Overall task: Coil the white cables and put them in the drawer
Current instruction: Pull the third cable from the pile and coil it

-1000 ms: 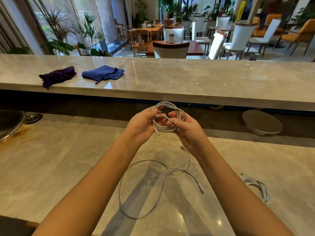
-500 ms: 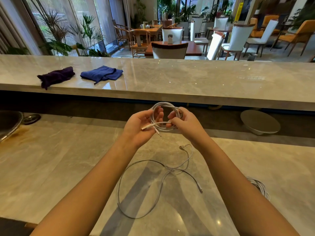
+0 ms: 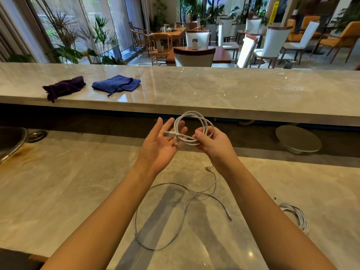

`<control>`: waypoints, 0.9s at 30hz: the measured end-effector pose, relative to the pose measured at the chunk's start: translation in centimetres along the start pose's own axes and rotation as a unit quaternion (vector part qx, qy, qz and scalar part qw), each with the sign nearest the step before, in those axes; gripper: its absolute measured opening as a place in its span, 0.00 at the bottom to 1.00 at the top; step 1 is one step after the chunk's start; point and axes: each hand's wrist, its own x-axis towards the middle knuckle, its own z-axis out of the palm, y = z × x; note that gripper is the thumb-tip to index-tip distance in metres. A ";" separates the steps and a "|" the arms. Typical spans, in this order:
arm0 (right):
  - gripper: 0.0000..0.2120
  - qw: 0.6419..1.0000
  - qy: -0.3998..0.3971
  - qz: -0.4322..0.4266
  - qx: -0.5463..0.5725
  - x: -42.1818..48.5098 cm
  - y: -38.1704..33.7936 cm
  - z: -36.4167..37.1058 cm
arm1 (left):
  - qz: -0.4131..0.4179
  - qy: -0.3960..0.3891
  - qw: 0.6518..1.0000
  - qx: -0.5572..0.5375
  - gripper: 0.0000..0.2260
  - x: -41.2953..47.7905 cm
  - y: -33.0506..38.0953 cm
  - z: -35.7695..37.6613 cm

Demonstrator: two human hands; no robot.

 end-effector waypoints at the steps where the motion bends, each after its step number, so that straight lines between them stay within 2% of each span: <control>1: 0.06 1.000 0.004 -0.003 -0.003 0.0 0.2 0.1 | -0.004 -0.003 1.000 0.023 0.26 -0.1 -0.3 0.0; 6: 0.05 0.999 0.026 0.001 -0.020 0.1 0.8 0.2 | 0.038 0.039 0.973 0.225 0.15 0.0 -1.2 0.5; 12: 0.03 0.998 0.056 0.004 0.006 0.3 0.9 -0.1 | 0.072 0.066 0.908 0.408 0.17 0.0 -1.0 -0.1; 16: 0.03 0.996 0.082 0.009 0.022 0.3 1.2 -0.3 | 0.082 0.055 0.902 0.420 0.18 -0.1 -0.6 -0.3; 19: 0.03 0.997 0.083 -0.001 0.007 0.3 1.3 -0.2 | 0.098 0.081 0.896 0.425 0.15 -0.1 -1.0 -0.2; 23: 0.04 0.999 0.029 0.007 -0.029 -0.1 1.1 -0.2 | 0.065 0.123 0.929 0.342 0.10 0.0 -1.5 -0.1; 27: 0.12 0.999 -0.006 0.015 -0.047 0.0 0.4 -1.0 | 0.034 0.097 0.952 0.288 0.11 0.0 -1.6 0.1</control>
